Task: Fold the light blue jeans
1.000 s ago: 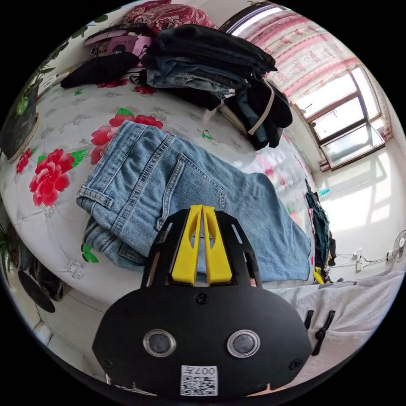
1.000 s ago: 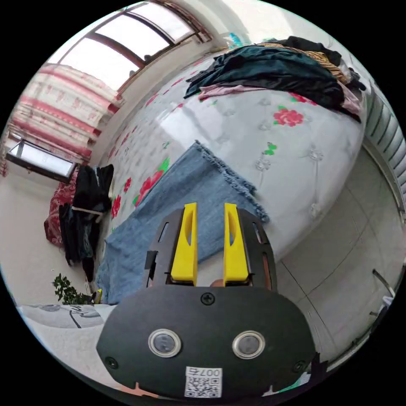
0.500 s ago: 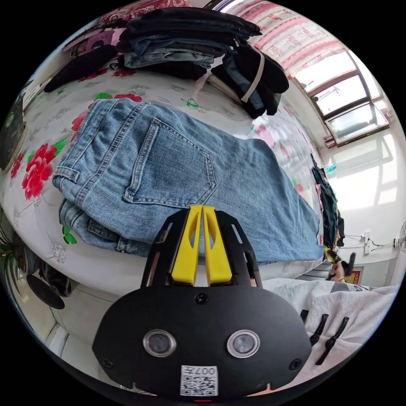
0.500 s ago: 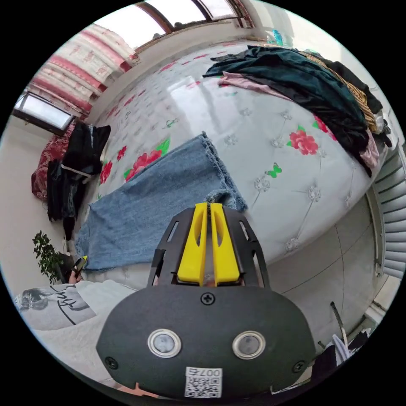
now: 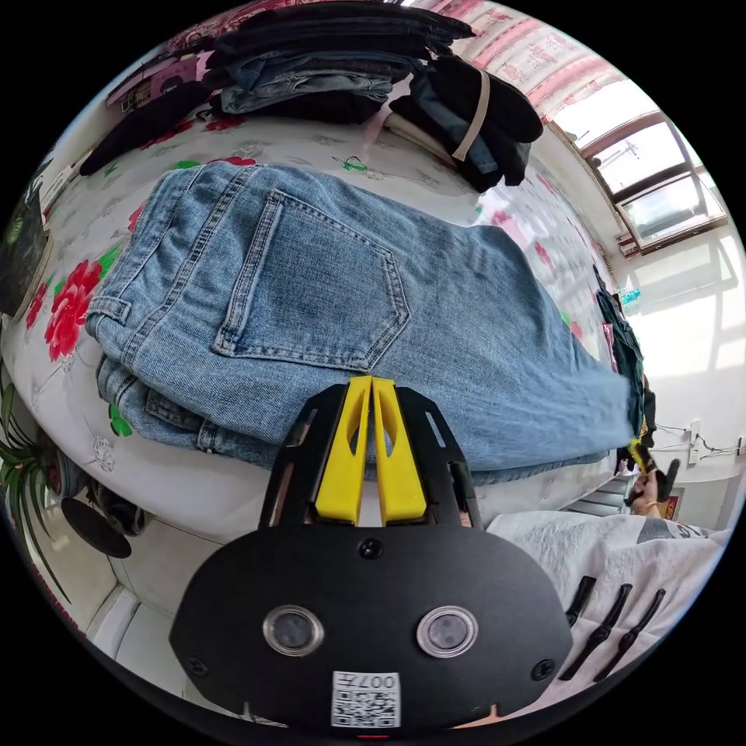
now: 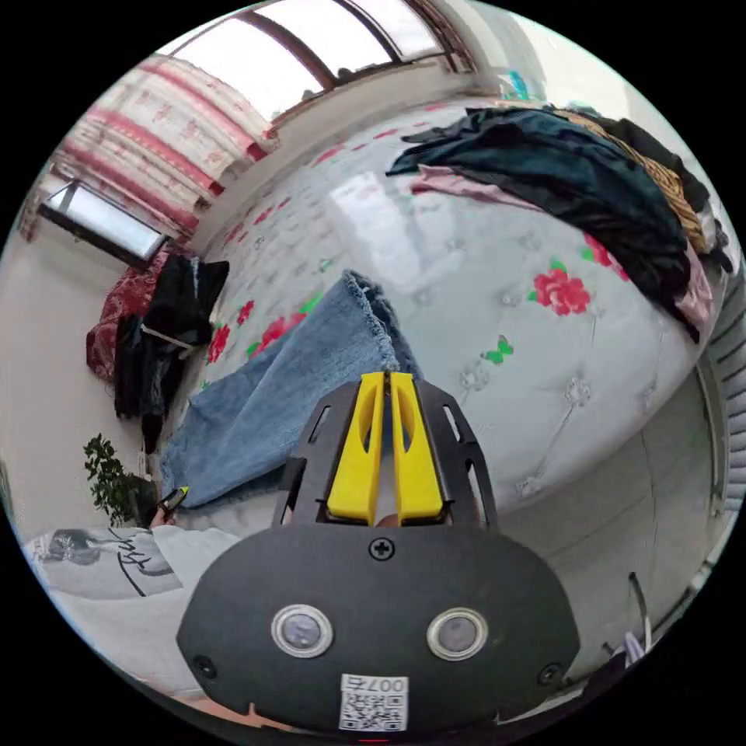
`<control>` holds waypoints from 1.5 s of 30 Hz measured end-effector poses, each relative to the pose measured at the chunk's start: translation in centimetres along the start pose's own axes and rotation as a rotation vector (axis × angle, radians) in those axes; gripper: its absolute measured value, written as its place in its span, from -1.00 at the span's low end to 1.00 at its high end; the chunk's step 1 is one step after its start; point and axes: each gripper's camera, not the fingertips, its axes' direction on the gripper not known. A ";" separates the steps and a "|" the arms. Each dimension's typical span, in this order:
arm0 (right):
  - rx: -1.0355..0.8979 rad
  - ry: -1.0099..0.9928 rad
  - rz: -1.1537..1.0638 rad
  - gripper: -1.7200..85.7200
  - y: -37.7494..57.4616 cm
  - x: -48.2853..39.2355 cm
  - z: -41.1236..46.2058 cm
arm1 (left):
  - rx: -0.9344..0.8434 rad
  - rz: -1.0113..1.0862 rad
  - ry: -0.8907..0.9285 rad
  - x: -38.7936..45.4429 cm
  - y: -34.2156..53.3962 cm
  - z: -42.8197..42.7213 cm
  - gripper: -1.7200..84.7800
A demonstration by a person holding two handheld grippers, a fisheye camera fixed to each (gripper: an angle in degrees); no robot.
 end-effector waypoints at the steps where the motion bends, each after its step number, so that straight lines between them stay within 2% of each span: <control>1: 0.019 -0.002 0.086 -0.94 1.0 1.6 0.7 | -0.007 0.001 0.000 -0.2 -0.5 -0.6 -0.98; 4: 0.167 -0.101 0.257 -0.90 4.0 4.2 0.3 | -0.006 0.009 0.002 -0.7 -1.3 -2.4 -0.98; 7: 0.189 -0.195 0.389 -0.85 6.4 6.1 1.0 | 0.026 -0.010 0.038 -1.9 -1.6 -4.9 -0.98; 10: 0.171 -0.263 0.420 -0.80 7.5 6.1 3.0 | 0.151 -0.045 0.091 -3.9 -1.4 -9.3 -0.98; 16: 0.281 -0.239 0.427 -0.75 6.6 3.0 5.4 | 0.348 -0.284 0.160 -12.0 -0.3 -17.3 -0.90; 19: 0.228 -0.324 0.494 -0.79 4.6 2.5 6.6 | 0.393 -0.407 0.110 -16.7 0.8 -20.5 -0.85; 21: 0.259 -0.385 0.429 -0.80 3.2 0.2 5.8 | 0.412 -0.449 0.090 -19.3 1.4 -22.1 -0.83; 24: 0.253 -0.387 0.070 -0.82 0.3 -8.6 3.7 | 0.451 -0.577 0.124 -24.3 2.9 -24.1 -0.75; 26: 0.189 -0.397 -0.312 -0.83 0.3 -18.0 2.8 | 0.488 -0.687 0.160 -28.2 4.1 -25.2 -0.71; 27: 0.159 -0.405 -0.427 -0.83 0.7 -20.6 2.9 | 0.502 -0.707 0.177 -29.0 4.3 -25.4 -0.70; 29: 0.031 -0.444 -0.800 -0.84 4.2 -29.2 4.5 | 0.544 -0.754 0.252 -31.9 4.4 -25.8 -0.67; 31: -0.092 -0.472 -0.977 -0.84 7.7 -33.8 7.4 | 0.550 -0.767 0.303 -33.4 3.7 -25.7 -0.64; 33: -0.285 -0.479 -1.048 -0.84 11.2 -37.0 12.0 | 0.543 -0.761 0.337 -34.4 2.7 -25.2 -0.62; 35: -0.630 -0.461 -1.139 -0.85 15.9 -39.4 18.7 | 0.528 -0.748 0.353 -35.3 1.5 -24.6 -0.61; 37: -0.778 -0.437 -1.151 -0.85 18.0 -39.7 21.3 | 0.530 -0.750 0.353 -35.8 1.1 -24.5 -0.62; 39: -0.765 -0.440 -1.146 -0.85 18.2 -39.3 21.2 | 0.536 -0.748 0.367 -36.1 0.8 -24.6 -0.63; 42: -0.646 -0.412 -1.090 -0.86 16.2 -37.8 19.5 | 0.537 -0.706 0.403 -36.4 0.0 -25.0 -0.58; 45: -0.579 -0.399 -0.952 -0.86 13.6 -35.3 18.6 | 0.519 -0.684 0.400 -36.2 -0.8 -25.4 -0.56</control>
